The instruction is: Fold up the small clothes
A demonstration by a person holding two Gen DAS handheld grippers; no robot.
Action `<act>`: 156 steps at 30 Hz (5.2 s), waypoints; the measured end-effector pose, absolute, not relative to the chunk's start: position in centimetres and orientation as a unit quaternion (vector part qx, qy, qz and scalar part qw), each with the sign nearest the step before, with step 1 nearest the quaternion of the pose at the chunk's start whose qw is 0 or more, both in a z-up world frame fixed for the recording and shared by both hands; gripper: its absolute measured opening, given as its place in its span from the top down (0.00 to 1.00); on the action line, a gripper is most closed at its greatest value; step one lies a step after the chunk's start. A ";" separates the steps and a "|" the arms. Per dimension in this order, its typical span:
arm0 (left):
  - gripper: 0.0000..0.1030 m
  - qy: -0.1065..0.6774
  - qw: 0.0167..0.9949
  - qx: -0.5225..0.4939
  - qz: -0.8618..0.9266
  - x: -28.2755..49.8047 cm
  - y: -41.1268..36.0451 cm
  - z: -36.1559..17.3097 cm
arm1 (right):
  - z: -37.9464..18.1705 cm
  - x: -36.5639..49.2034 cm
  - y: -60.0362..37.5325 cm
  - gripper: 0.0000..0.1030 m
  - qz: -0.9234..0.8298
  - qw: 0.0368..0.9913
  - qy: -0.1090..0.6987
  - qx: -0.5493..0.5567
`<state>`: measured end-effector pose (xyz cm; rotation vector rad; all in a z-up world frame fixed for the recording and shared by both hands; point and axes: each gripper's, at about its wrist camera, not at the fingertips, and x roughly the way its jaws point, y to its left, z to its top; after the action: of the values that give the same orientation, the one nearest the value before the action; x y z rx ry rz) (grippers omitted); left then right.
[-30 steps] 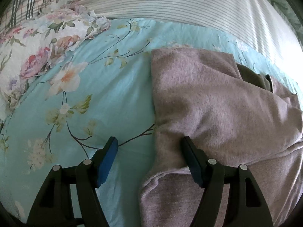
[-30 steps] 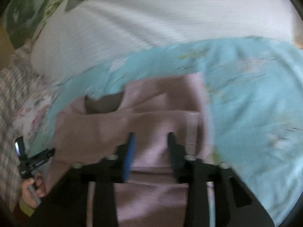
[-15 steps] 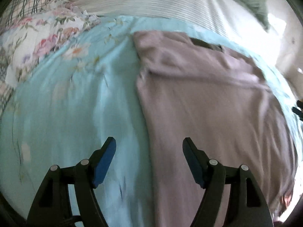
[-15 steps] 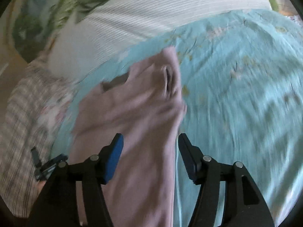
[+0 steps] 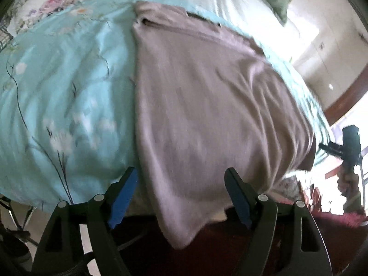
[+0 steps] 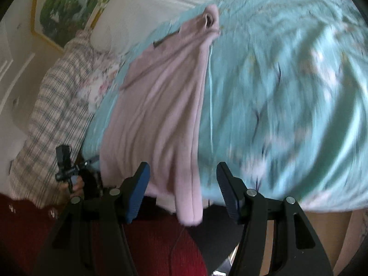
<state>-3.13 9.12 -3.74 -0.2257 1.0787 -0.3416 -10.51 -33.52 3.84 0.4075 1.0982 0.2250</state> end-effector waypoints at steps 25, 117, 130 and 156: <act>0.97 0.516 0.817 -0.096 -0.240 -5.0 8.5 -5.1 | 1.3 -10.2 -30.2 0.91 0.233 0.808 0.495 0.220; 0.48 0.430 0.878 -0.176 -0.112 24.9 7.0 0.8 | 3.7 18.1 -29.6 0.61 0.026 0.896 0.402 0.189; 0.53 0.464 0.878 -0.093 -0.075 30.1 6.8 -2.4 | -5.0 34.0 -21.2 0.61 0.089 0.814 0.571 0.061; 0.24 0.438 0.834 -0.324 -0.091 15.5 7.0 -4.0 | -1.0 13.9 -24.4 0.41 0.066 0.878 0.416 0.228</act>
<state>15.46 7.04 -4.05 -0.6864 0.9278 -0.1920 13.93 -24.45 -1.05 0.4759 0.8687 0.1366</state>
